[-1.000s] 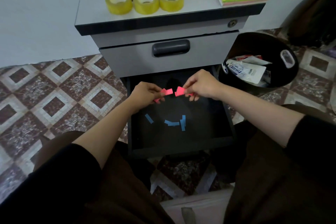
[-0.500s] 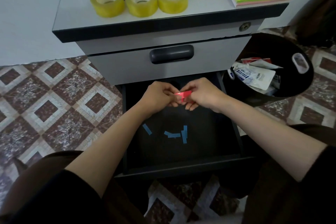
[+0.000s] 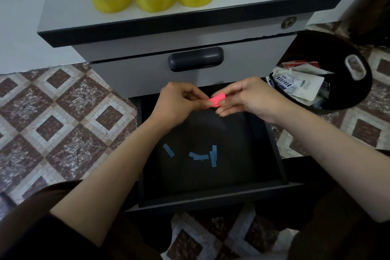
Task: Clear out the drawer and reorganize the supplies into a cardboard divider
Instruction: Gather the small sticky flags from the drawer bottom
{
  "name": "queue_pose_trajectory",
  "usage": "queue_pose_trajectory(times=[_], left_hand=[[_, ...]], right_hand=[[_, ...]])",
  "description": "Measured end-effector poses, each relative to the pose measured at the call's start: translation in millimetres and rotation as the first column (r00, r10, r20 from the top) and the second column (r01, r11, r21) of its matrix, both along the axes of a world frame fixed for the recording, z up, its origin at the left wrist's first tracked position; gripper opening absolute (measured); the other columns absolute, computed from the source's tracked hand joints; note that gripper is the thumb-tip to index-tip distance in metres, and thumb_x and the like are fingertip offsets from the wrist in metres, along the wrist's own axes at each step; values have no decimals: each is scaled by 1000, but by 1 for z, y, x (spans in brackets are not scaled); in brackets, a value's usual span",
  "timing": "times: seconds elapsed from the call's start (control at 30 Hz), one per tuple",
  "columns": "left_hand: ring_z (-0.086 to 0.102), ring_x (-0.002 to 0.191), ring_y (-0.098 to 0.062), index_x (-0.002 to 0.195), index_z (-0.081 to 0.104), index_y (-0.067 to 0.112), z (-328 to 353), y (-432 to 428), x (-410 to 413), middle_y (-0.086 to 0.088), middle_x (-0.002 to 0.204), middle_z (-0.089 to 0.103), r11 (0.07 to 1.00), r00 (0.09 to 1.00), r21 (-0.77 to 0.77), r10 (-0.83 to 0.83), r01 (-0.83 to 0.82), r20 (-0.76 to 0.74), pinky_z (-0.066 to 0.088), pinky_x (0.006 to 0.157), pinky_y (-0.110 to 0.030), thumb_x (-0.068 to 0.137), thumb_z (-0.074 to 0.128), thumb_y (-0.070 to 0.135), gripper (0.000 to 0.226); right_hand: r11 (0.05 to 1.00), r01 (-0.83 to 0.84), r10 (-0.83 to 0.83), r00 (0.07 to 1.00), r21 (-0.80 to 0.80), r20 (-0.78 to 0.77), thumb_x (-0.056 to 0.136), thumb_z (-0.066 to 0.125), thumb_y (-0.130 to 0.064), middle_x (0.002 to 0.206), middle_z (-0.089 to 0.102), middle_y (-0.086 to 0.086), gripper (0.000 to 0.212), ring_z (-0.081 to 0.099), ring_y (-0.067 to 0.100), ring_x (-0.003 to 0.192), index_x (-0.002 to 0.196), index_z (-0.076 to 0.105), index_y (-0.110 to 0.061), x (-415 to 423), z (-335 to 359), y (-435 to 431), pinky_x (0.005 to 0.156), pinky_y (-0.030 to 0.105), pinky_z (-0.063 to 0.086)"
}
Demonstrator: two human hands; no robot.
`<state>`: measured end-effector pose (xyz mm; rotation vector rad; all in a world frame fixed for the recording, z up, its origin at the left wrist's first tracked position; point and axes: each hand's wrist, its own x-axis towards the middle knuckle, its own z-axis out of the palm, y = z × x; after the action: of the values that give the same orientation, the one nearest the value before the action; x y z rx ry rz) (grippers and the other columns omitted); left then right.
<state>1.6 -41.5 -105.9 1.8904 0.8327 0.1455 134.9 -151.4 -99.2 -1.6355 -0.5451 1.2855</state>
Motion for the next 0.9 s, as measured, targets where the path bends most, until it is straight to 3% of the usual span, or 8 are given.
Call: queue_pose_trajectory(times=[0.13,0.27,0.37,0.43,0.6,0.73,0.8,0.9], left_hand=[[63,73,0,73,68,23,0,-2,1,9,75,67,999,999,32,-28,27,30,49,71,-11,73,75,21,7],[59,76,3,83,75,19,-3,-5,1,10,82,67,952,992,296,-104,77,77,44,70,-5,75,74,23,9],[64,94,-9,102,73,13,-5,-7,0,-1,101,71,866,967,464,-246,187,71,49,88,-22,73,76,26,32],[67,94,-17,106,71,13,-6,-8,-1,-4,101,72,819,961,534,-273,209,42,52,87,-37,71,78,23,37],[67,75,-20,100,74,17,-8,-9,-1,-4,85,73,783,965,591,-260,192,32,55,70,-42,76,76,23,25],[65,76,-17,100,74,19,-6,-8,1,-2,85,73,800,973,567,-232,197,-9,53,72,-41,78,74,23,23],[65,78,-17,101,73,18,-6,-6,0,-2,86,73,801,973,562,-227,206,-32,53,74,-41,78,73,22,23],[64,81,-18,102,73,19,-5,-6,0,-3,88,73,814,974,542,-220,211,-50,51,79,-41,77,74,21,25]], right_hand=[[1000,10,-9,998,13,-63,78,64,5,72,72,11,13,70,16,63,89,67,-1,0,3,-3,61,22,58],[1000,12,-12,1000,-11,15,79,65,4,71,72,11,10,69,15,58,87,68,-3,-1,3,-5,57,21,57],[999,42,-40,994,-26,106,81,65,5,66,69,8,13,63,11,49,87,64,-7,0,4,-5,48,18,52],[998,53,-46,987,-42,156,80,66,4,68,67,9,15,59,10,44,86,62,-9,0,4,-4,42,17,47],[998,13,-1,983,-66,181,82,66,-1,66,69,3,10,59,9,45,84,63,-10,-4,3,-3,42,16,45],[997,-44,57,969,-60,239,81,68,-3,67,70,-1,9,59,6,47,85,67,-10,-3,5,-3,47,16,46],[993,-113,122,914,-47,388,76,73,-4,64,67,-6,11,57,1,49,84,69,-12,-5,5,-4,50,14,45],[973,-217,209,675,-80,707,77,74,-12,64,60,-11,12,54,1,52,88,73,-15,-9,5,-6,55,7,40]])
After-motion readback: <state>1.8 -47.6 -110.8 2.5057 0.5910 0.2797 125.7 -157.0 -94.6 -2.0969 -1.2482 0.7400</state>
